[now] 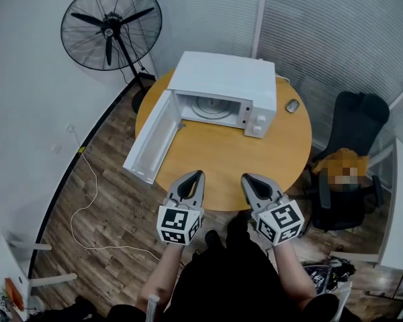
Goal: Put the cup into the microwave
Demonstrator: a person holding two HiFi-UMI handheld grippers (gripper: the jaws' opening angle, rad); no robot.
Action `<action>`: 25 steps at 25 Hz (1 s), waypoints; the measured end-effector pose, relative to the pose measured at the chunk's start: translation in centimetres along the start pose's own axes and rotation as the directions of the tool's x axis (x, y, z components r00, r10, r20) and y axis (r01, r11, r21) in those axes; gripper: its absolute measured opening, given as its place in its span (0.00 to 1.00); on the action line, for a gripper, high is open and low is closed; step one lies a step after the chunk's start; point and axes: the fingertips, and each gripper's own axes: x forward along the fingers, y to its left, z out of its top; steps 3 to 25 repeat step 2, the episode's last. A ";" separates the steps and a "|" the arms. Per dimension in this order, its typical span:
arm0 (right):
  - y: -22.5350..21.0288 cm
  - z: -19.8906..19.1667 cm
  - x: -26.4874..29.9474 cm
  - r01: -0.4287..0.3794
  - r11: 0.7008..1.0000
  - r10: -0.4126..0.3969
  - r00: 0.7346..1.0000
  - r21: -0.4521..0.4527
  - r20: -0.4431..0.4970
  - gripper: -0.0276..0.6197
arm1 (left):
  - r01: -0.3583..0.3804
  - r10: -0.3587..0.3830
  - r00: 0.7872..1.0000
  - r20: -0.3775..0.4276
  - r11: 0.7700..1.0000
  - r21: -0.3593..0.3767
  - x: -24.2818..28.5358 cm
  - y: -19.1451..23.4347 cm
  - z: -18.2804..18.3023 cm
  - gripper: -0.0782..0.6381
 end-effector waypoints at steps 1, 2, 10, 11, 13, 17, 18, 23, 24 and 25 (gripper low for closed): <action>0.0 0.0 0.0 0.001 1.000 -0.001 1.000 -0.001 -0.001 0.05 | 0.000 0.000 1.000 -0.003 1.000 0.000 0.0 0.0 -0.1 0.11; 0.0 0.1 -0.1 0.002 1.000 -0.002 1.000 -0.002 -0.001 0.05 | 0.000 0.000 1.000 -0.007 1.000 -0.001 0.0 0.0 -0.2 0.11; 0.0 0.1 -0.1 0.002 1.000 -0.002 1.000 -0.002 -0.001 0.05 | 0.000 0.000 1.000 -0.007 1.000 -0.001 0.0 0.0 -0.2 0.11; 0.0 0.1 -0.1 0.002 1.000 -0.002 1.000 -0.002 -0.001 0.05 | 0.000 0.000 1.000 -0.007 1.000 -0.001 0.0 0.0 -0.2 0.11; 0.0 0.1 -0.1 0.002 1.000 -0.002 1.000 -0.002 -0.001 0.05 | 0.000 0.000 1.000 -0.007 1.000 -0.001 0.0 0.0 -0.2 0.11; 0.0 0.1 -0.1 0.002 1.000 -0.002 1.000 -0.002 -0.001 0.05 | 0.000 0.000 1.000 -0.007 1.000 -0.001 0.0 0.0 -0.2 0.11; 0.0 0.1 -0.1 0.002 1.000 -0.002 1.000 -0.002 -0.001 0.05 | 0.000 0.000 1.000 -0.007 1.000 -0.001 0.0 0.0 -0.2 0.11; 0.0 0.1 -0.1 0.002 1.000 -0.002 1.000 -0.002 -0.001 0.05 | 0.000 0.000 1.000 -0.007 1.000 -0.001 0.0 0.0 -0.2 0.11; 0.0 0.1 -0.1 0.002 1.000 -0.002 1.000 -0.002 -0.001 0.05 | 0.000 0.000 1.000 -0.007 1.000 -0.001 0.0 0.0 -0.2 0.11; 0.0 0.1 -0.1 0.002 1.000 -0.002 1.000 -0.002 -0.001 0.05 | 0.000 0.000 1.000 -0.007 1.000 -0.001 0.0 0.0 -0.2 0.11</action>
